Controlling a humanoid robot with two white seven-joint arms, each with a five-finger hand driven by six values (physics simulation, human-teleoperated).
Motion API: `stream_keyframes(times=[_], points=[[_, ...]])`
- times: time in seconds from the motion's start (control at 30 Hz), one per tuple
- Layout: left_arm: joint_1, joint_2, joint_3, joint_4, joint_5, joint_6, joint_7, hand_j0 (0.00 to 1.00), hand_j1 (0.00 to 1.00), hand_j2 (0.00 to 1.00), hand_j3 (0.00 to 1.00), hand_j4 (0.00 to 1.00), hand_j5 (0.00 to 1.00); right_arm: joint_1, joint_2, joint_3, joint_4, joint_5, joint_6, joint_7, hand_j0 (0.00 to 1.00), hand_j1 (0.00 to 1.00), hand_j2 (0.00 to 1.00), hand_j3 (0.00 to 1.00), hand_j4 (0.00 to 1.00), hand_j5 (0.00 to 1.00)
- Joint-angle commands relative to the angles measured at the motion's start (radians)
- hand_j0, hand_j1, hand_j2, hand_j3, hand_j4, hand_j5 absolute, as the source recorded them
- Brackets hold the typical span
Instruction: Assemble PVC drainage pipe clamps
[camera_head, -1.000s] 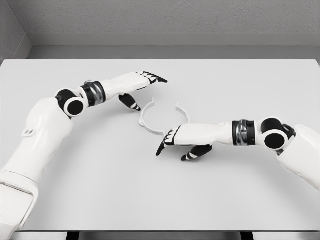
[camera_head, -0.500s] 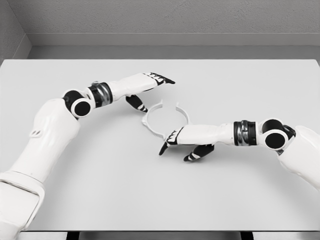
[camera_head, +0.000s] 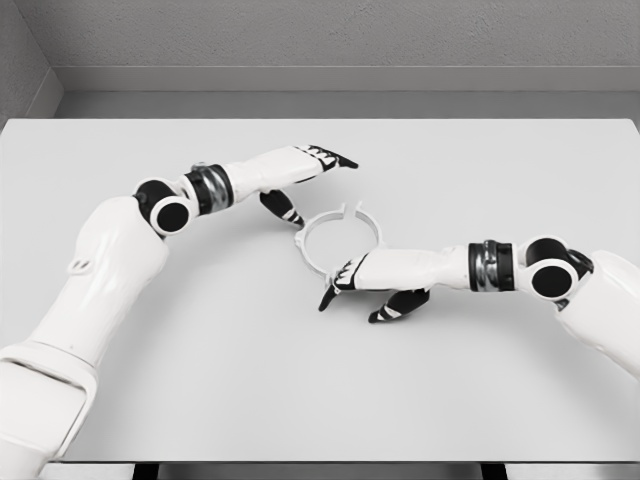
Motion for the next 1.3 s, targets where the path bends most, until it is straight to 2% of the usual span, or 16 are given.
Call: stream_keyframes(times=[0.0,0.03,0.2,0.27,0.3,0.4,0.5,0.63,0.77,0.83,0.93,1.13,1.27], points=[[-0.002,0.008,0.004,0.003,0.007,0.002,0.001,1.0,1.0,1.0,1.0,1.0,1.0,0.0,-0.026,-0.003,-0.037,-0.007,0.003,0.0,0.76,0.76,0.76,0.76,0.76,0.76],[-0.003,0.009,0.004,0.003,0.007,0.002,0.001,1.0,1.0,1.0,1.0,1.0,1.0,0.002,-0.033,-0.003,-0.039,-0.009,0.003,0.0,0.76,0.76,0.76,0.76,0.76,0.76],[0.002,0.035,0.006,0.003,0.012,0.002,0.002,1.0,1.0,1.0,1.0,1.0,1.0,0.005,-0.114,-0.03,-0.139,-0.012,0.003,0.0,0.76,0.76,0.76,0.76,0.76,0.76],[0.006,0.037,0.007,0.003,0.01,0.002,0.002,1.0,1.0,1.0,1.0,1.0,1.0,0.008,-0.187,-0.095,-0.22,-0.019,0.003,0.0,0.76,0.76,0.76,0.76,0.76,0.76],[0.008,0.037,0.006,0.003,0.011,0.002,0.002,1.0,1.0,1.0,1.0,1.0,1.0,0.008,-0.206,-0.107,-0.235,-0.022,0.003,0.0,0.76,0.76,0.76,0.76,0.76,0.76],[0.012,0.037,0.006,0.003,0.012,0.002,0.002,1.0,1.0,1.0,1.0,1.0,1.0,-0.001,-0.22,-0.201,-0.202,-0.012,0.003,0.0,0.76,0.76,0.76,0.76,0.76,0.76],[0.017,0.037,0.006,0.004,0.01,0.002,0.002,1.0,1.0,1.0,1.0,1.0,1.0,-0.026,-0.186,-0.235,-0.096,0.106,0.003,0.0,0.76,0.76,0.76,0.76,0.76,0.76],[0.029,0.035,0.004,0.001,0.01,0.002,0.002,1.0,1.0,1.0,1.0,1.0,1.0,-0.107,-0.072,-0.235,0.039,0.315,0.003,0.0,0.75,0.75,0.75,0.75,0.75,0.75],[0.026,0.035,0.006,0.0,0.011,0.002,0.002,1.0,1.0,1.0,1.0,1.0,1.0,-0.138,0.007,-0.233,0.064,0.539,0.003,0.0,0.75,0.75,0.75,0.75,0.75,0.75],[0.017,0.035,0.006,-0.005,0.015,0.002,0.002,1.0,1.0,1.0,1.0,1.0,1.0,-0.161,0.02,-0.227,0.079,0.62,0.003,0.0,0.76,0.76,0.76,0.76,0.76,0.76],[0.017,0.035,0.006,-0.008,0.018,0.002,0.002,1.0,1.0,1.0,1.0,1.0,1.0,-0.187,0.029,-0.222,0.11,0.673,0.003,0.0,0.75,0.75,0.75,0.75,0.75,0.75],[0.021,0.035,0.003,-0.039,0.021,0.002,0.002,1.0,1.0,1.0,1.0,1.0,1.0,-0.189,0.053,-0.167,0.119,0.751,0.003,0.0,0.75,0.75,0.75,0.75,0.75,0.75],[0.021,0.051,0.0,-0.039,0.023,0.002,0.002,1.0,1.0,1.0,1.0,1.0,1.0,-0.192,0.089,-0.156,0.159,0.797,0.003,0.0,0.75,0.75,0.75,0.75,0.75,0.75]])
